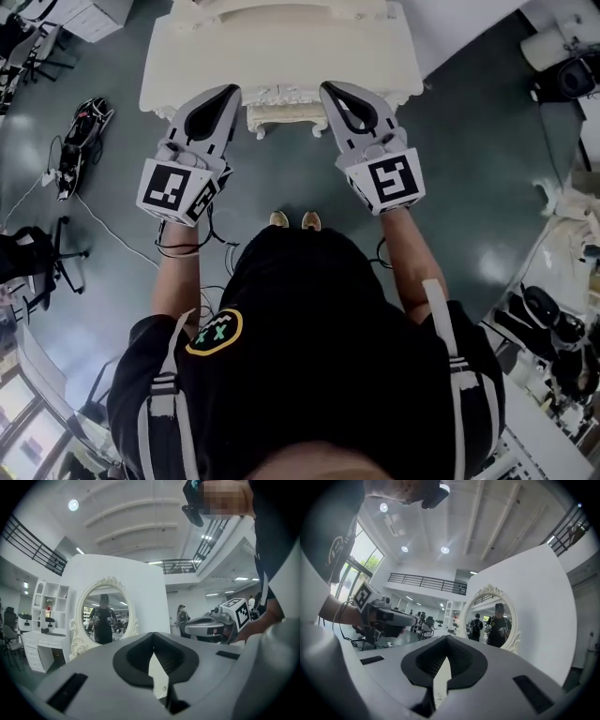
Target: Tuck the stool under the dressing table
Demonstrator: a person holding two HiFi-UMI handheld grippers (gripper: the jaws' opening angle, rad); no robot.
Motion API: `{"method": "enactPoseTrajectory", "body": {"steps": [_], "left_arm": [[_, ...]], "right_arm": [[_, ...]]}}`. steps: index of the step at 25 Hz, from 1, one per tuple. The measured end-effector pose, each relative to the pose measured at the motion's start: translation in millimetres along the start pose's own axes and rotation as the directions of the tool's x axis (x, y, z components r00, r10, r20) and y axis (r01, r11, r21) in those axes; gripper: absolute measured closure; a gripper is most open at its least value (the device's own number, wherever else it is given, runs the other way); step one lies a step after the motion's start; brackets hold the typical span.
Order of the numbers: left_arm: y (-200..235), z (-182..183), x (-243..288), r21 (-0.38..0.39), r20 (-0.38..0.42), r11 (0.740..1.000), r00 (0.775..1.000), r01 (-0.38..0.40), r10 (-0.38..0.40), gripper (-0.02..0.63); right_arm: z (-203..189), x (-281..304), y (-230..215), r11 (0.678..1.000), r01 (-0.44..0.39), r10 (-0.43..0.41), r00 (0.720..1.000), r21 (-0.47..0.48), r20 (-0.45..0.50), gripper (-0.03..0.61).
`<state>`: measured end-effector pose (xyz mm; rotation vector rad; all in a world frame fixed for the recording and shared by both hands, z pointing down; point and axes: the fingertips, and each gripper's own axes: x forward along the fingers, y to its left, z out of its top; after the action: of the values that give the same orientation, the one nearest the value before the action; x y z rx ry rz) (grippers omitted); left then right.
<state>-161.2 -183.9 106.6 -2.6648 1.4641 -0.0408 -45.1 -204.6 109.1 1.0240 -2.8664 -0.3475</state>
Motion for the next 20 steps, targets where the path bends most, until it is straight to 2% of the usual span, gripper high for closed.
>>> {"method": "enactPoseTrajectory", "body": {"steps": [20], "left_arm": [[0,-14,8,-0.007,-0.024,1.000,0.999,0.020,-0.021,0.594]], "right_arm": [[-18,8,-4,0.999,0.005,-0.005,1.000,0.041,-0.017,0.558]]}}
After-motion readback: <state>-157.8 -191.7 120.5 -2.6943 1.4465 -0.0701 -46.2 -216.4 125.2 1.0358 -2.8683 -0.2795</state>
